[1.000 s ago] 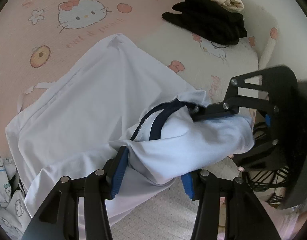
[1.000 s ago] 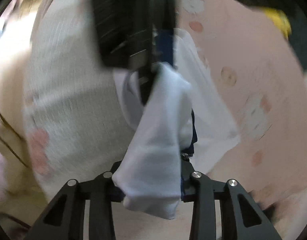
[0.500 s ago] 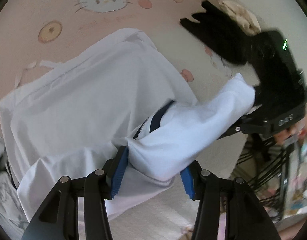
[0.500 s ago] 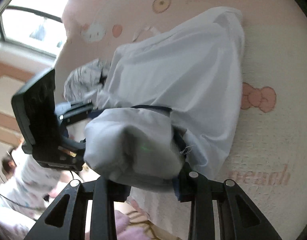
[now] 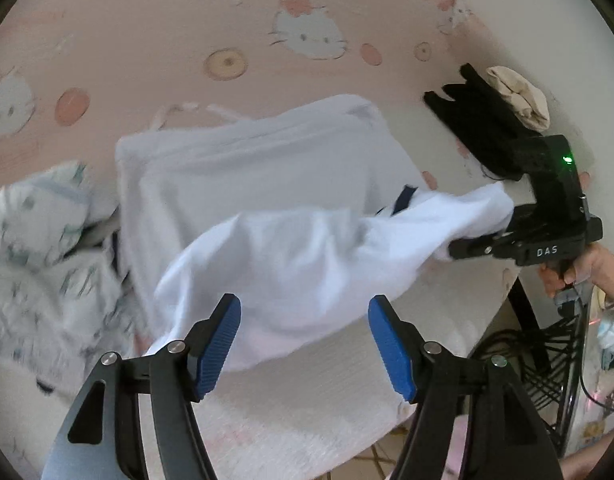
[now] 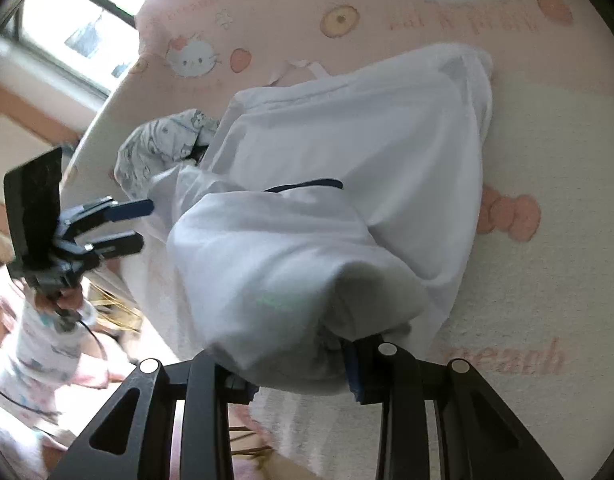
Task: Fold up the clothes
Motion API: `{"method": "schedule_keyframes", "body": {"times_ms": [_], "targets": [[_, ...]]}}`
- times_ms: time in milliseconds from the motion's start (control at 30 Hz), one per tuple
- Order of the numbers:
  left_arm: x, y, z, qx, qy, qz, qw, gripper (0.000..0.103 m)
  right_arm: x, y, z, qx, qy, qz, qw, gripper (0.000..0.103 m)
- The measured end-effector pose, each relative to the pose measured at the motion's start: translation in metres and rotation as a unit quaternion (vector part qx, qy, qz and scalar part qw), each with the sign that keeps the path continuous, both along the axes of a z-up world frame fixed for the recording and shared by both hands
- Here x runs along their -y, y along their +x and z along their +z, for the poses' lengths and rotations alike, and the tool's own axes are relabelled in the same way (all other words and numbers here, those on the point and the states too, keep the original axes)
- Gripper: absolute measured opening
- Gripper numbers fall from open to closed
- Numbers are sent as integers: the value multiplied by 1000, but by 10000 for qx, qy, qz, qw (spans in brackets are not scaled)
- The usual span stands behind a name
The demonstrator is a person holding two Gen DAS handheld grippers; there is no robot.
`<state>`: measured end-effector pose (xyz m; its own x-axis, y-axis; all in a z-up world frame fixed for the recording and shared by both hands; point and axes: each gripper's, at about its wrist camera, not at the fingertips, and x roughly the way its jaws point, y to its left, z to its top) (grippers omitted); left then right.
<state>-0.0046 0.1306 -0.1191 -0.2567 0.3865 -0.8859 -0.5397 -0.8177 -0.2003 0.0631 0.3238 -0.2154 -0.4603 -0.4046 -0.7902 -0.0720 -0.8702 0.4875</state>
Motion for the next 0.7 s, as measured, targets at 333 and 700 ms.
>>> {"method": "schedule_keyframes", "body": {"times_ms": [333, 700], "targets": [[43, -15, -4, -113, -169, 455, 9988, 65, 37, 12, 23, -10, 2111, 242, 9772, 62], [22, -32, -14, -201, -476, -71, 9986, 65, 86, 29, 44, -172, 4531, 1006, 8856, 69]]}}
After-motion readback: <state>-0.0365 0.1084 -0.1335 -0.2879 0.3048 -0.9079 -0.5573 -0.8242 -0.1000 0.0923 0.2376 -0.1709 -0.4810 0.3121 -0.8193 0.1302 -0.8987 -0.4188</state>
